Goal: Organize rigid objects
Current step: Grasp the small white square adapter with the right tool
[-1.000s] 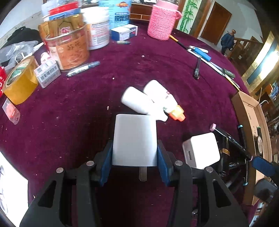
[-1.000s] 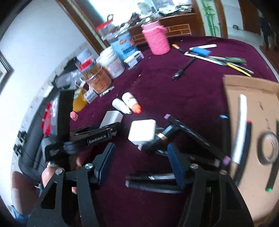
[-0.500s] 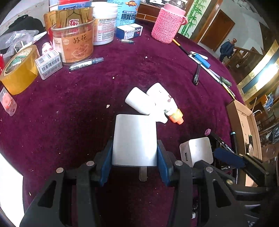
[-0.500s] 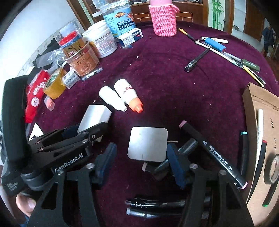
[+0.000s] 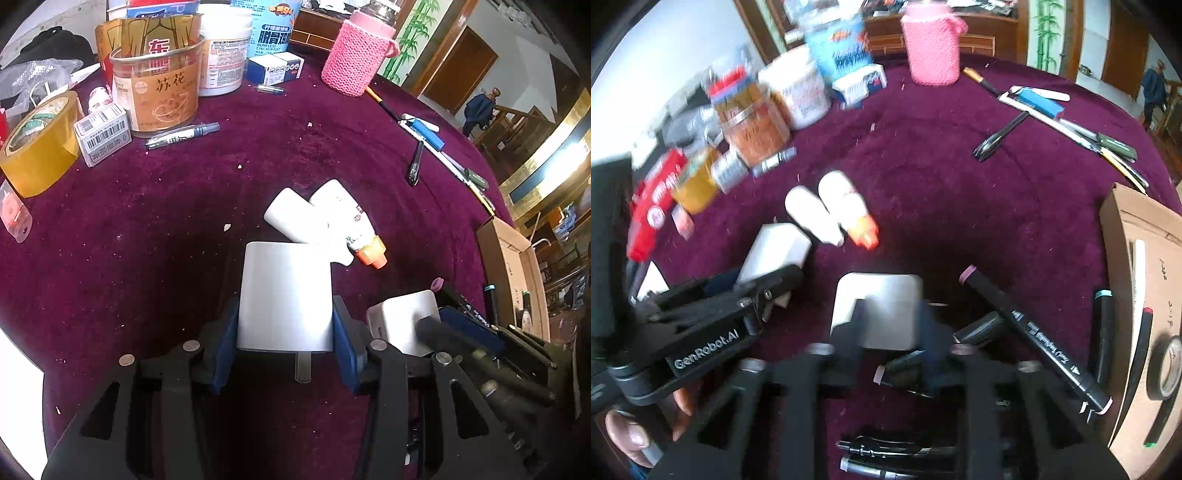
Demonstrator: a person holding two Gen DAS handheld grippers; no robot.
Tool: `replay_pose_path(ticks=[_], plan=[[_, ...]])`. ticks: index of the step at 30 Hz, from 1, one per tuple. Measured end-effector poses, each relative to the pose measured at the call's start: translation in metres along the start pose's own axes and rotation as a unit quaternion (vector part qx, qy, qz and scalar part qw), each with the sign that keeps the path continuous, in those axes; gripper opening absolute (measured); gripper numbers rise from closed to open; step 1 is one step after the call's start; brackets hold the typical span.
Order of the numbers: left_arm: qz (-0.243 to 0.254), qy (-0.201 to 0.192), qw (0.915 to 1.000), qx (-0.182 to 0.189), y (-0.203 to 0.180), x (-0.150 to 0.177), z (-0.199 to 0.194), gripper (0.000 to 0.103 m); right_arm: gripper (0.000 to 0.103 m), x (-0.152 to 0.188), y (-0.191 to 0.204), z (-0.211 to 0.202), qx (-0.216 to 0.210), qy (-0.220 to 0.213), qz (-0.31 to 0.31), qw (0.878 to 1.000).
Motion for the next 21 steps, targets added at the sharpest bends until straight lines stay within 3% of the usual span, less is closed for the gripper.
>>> replay_pose_path(ticks=[2, 5, 7, 12, 17, 19, 21], plan=[[-0.004, 0.000, 1.0000, 0.002, 0.002, 0.000, 0.000, 0.045, 0.011, 0.000, -0.003, -0.002, -0.025, 0.007, 0.018, 1.000], [-0.007, -0.002, 1.0000, 0.004, 0.002, 0.001, -0.001, 0.045, 0.019, 0.001, -0.003, 0.004, -0.031, 0.018, 0.020, 0.999], [-0.009, -0.010, 0.9999, 0.009, 0.002, -0.001, -0.005, 0.045, 0.034, 0.003, 0.002, 0.006, -0.044, 0.023, 0.013, 0.999], [-0.019, -0.011, 0.9997, -0.012, 0.012, -0.003, -0.006, 0.045, 0.057, 0.011, 0.017, 0.007, -0.050, 0.027, -0.012, 0.998], [-0.027, -0.011, 0.9993, -0.022, 0.017, -0.003, -0.006, 0.045, 0.058, 0.015, 0.025, 0.016, 0.013, -0.010, -0.047, 0.999], [-0.030, -0.012, 0.9992, -0.022, 0.019, -0.003, -0.006, 0.045, 0.050, 0.014, 0.022, 0.019, 0.038, -0.020, -0.050, 0.998], [-0.029, -0.011, 0.9992, -0.023, 0.019, -0.003, -0.005, 0.045, 0.050, 0.015, 0.020, 0.020, 0.057, -0.031, -0.059, 0.996]])
Point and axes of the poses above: each gripper's, at about its wrist camera, not at the fingertips, and z roughly the way its jaws point, y to its left, x to its underside, the point moved 8 cm from there along z, roughly the way its jaws point, and after that the axes turned 14 degrees about z, right-handed, at the moved point
